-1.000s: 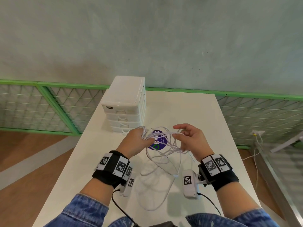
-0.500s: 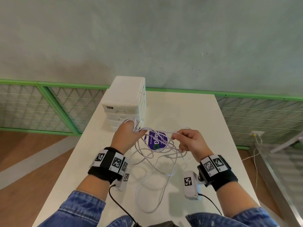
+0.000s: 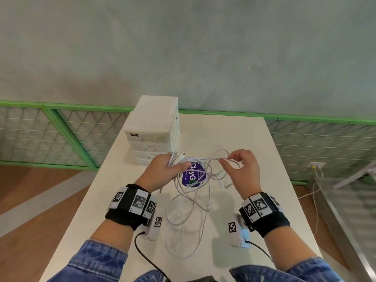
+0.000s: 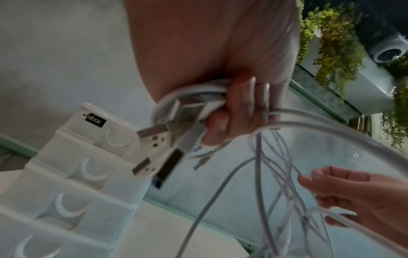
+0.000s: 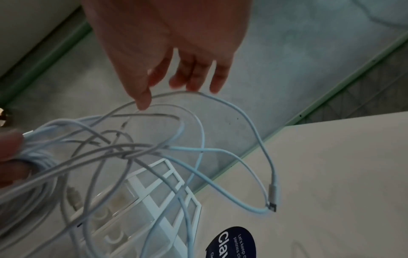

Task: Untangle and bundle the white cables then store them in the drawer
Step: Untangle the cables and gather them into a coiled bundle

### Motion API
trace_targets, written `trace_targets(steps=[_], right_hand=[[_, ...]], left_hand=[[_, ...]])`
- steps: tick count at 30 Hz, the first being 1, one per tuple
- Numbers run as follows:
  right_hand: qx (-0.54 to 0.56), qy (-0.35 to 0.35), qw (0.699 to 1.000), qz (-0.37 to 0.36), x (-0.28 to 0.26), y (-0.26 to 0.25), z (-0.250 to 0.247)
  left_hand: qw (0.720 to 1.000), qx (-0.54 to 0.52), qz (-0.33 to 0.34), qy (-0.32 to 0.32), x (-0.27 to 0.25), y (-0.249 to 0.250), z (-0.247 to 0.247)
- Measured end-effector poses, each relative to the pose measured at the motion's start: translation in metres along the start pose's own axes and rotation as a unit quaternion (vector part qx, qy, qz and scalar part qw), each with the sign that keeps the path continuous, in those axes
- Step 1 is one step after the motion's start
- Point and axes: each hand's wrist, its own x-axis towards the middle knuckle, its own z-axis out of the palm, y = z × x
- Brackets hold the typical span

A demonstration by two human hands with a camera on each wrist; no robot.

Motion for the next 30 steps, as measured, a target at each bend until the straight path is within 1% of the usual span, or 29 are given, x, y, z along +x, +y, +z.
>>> trace_targets(steps=[1,2,3,5,7,8,10,12,13,16,18,23,27,30], right_hand=[[-0.018,0.007,1.0,0.003,0.0,-0.001,0.0],[-0.024,-0.008,0.999,0.024,0.0,-0.001,0.0],[-0.02,-0.041,0.998,0.048,-0.001,-0.003,0.002],[0.019,-0.117,0.991,0.067,-0.006,-0.006,0.006],[0.064,-0.163,0.983,0.052,-0.011,-0.009,0.011],[0.07,-0.18,0.981,0.034,-0.013,-0.01,0.013],[0.041,-0.195,0.98,-0.005,-0.013,-0.01,0.016],[0.014,-0.188,0.982,-0.02,-0.011,-0.008,0.017],[0.01,-0.186,0.982,-0.008,-0.01,-0.005,0.017],[-0.008,-0.202,0.976,0.082,-0.006,0.004,0.013],[-0.032,-0.211,0.971,0.112,-0.006,0.011,0.01],[-0.023,-0.177,0.975,0.129,-0.004,0.023,0.007],[0.046,-0.149,0.976,0.154,-0.003,0.026,0.0],[0.11,-0.108,0.974,0.167,-0.003,0.029,-0.008]], left_hand=[[1.0,-0.008,0.001,0.003,0.0,0.001,0.0],[1.0,-0.015,0.0,0.004,0.0,0.003,0.0],[1.0,-0.023,0.001,0.002,0.0,0.004,0.0],[0.999,-0.045,0.0,-0.013,-0.002,0.007,0.002],[0.997,-0.071,-0.003,-0.031,-0.004,0.01,0.007],[0.995,-0.087,-0.007,-0.036,-0.005,0.012,0.009],[0.992,-0.114,-0.017,-0.044,-0.007,0.015,0.01],[0.993,-0.111,-0.016,-0.044,-0.006,0.013,0.008],[0.993,-0.107,-0.016,-0.041,-0.006,0.011,0.006],[0.992,-0.119,-0.027,-0.038,-0.006,0.008,0.002],[0.991,-0.127,-0.019,-0.035,-0.007,0.011,0.001],[0.991,-0.128,0.006,0.032,-0.002,0.01,0.0],[0.994,-0.066,0.018,0.084,0.0,0.003,-0.002],[0.993,-0.042,0.004,0.112,0.002,-0.005,-0.006]])
